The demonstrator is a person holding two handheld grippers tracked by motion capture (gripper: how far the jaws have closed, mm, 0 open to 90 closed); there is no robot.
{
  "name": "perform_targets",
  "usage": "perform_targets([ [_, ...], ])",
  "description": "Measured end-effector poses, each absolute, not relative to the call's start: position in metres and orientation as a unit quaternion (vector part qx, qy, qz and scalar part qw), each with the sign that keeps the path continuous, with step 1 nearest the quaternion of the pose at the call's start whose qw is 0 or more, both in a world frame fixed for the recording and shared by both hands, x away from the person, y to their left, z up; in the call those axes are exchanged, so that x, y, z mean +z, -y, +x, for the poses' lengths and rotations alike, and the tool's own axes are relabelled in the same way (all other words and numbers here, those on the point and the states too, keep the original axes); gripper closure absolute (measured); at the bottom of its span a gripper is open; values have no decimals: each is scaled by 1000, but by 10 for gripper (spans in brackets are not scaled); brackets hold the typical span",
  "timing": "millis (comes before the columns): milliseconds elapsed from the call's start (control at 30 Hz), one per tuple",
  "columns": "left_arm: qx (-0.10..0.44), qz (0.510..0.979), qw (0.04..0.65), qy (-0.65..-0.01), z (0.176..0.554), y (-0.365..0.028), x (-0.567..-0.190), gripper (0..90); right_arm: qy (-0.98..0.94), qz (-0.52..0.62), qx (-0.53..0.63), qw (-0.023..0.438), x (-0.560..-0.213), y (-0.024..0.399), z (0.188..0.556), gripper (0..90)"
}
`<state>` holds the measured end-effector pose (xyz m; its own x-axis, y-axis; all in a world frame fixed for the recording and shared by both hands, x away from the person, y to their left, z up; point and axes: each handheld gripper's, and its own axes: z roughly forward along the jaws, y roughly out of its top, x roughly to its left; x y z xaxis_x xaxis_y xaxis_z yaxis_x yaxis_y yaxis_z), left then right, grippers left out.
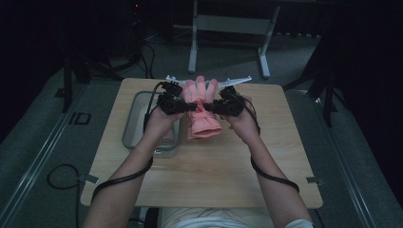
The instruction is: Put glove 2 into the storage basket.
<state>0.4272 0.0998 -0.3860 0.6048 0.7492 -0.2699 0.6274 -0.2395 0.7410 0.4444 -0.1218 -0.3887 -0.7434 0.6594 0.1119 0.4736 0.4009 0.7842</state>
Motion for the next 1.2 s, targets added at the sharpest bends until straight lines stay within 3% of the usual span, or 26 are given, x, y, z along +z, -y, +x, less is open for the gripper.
perform_targets([
  [700, 104, 743, 418, -513, 417, -190, -388, 743, -865, 277, 411, 72, -386, 15, 471, 684],
  [900, 102, 723, 421, -539, 418, -216, -403, 743, -874, 267, 401, 66, -394, -12, 478, 685],
  [1200, 81, 705, 426, -562, 424, -224, -434, 743, -890, 265, 367, 54, -416, -28, 491, 685],
])
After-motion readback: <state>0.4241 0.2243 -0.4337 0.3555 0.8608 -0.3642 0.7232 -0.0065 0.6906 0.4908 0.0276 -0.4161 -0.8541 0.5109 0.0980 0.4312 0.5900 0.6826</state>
